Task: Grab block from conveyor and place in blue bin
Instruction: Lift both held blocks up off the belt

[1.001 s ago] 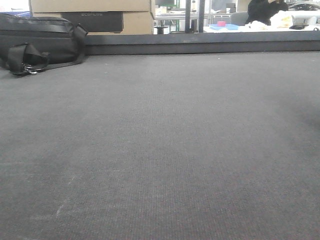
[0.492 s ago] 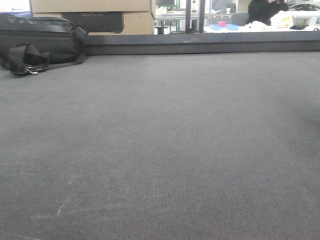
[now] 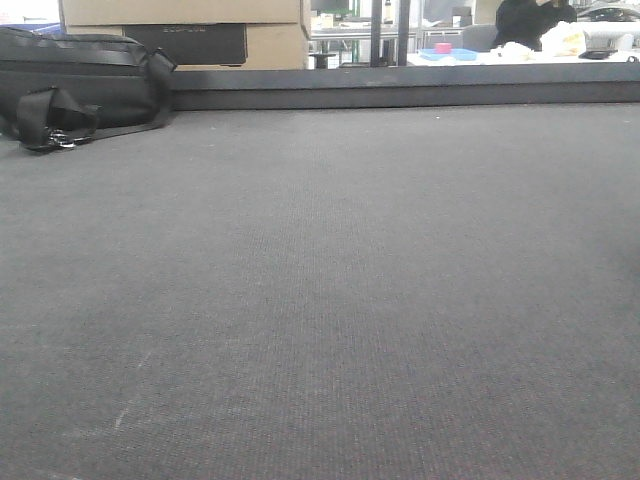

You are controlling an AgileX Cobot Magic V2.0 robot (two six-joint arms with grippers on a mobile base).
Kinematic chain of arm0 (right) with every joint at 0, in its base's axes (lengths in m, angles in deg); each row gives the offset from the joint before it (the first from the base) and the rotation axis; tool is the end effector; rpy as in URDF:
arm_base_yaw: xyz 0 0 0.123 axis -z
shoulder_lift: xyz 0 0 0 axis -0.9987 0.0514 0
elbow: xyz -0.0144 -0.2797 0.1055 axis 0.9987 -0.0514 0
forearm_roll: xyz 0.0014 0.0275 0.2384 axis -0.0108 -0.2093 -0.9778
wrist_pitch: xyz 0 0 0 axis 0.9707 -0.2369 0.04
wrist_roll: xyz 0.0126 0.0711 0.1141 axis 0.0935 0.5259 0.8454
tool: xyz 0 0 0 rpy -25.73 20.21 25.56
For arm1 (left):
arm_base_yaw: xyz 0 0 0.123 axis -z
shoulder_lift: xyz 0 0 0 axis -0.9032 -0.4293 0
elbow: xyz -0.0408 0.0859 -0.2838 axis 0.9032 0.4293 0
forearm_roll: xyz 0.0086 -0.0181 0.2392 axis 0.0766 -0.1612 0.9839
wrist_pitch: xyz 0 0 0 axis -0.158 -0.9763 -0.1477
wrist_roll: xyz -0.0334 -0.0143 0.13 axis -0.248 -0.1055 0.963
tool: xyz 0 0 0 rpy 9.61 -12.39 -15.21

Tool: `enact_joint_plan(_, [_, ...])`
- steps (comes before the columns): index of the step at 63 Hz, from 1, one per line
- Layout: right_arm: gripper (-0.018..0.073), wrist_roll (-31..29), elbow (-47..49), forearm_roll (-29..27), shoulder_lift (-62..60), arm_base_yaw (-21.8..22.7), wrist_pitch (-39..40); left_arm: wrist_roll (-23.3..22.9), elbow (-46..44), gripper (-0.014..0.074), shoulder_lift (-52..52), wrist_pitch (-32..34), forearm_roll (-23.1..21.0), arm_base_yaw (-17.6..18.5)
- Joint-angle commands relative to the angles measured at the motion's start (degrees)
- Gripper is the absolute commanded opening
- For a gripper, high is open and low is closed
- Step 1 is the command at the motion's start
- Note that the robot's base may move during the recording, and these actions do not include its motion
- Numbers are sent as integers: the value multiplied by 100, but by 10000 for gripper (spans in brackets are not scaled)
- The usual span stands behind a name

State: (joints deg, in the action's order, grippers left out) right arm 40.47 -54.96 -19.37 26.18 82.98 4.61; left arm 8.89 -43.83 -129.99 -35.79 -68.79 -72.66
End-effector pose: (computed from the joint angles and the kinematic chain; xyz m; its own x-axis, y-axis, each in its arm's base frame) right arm 0.1619 0.0169 0.3072 -0.3268 0.0313 -0.9446 -0.0906 0.9938 0.0642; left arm 0.2070 0.0205 0.3219 -0.3703 -0.1847 -0.9104 -0.1307 0.9806 -0.1458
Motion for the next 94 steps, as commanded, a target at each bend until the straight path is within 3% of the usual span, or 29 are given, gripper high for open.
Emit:
enact_joint_plan(1, [-155, -47, -347, 23, -475, 1, 441, -23, 366, -111, 654, 305, 84, 72])
enact_joint_plan(12, [-155, -47, -438, 23, -1045, 1, 409, -23, 576, -111, 1559, 320, 211, 327])
enact_joint_plan(24, [-155, -47, -438, 23, -1588, 1, 613, -23, 576, -111, 2238, 320, 868, 632])
enact_joint_plan(41, [-155, -47, -438, 23, -2007, 1, 1272, -23, 576, -111, 2682, 214, 867, 606])
enact_joint_plan(94, [-155, -47, -438, 23, -2016, 1, 1241, -23, 576, -111, 2788, 246, 867, 606])
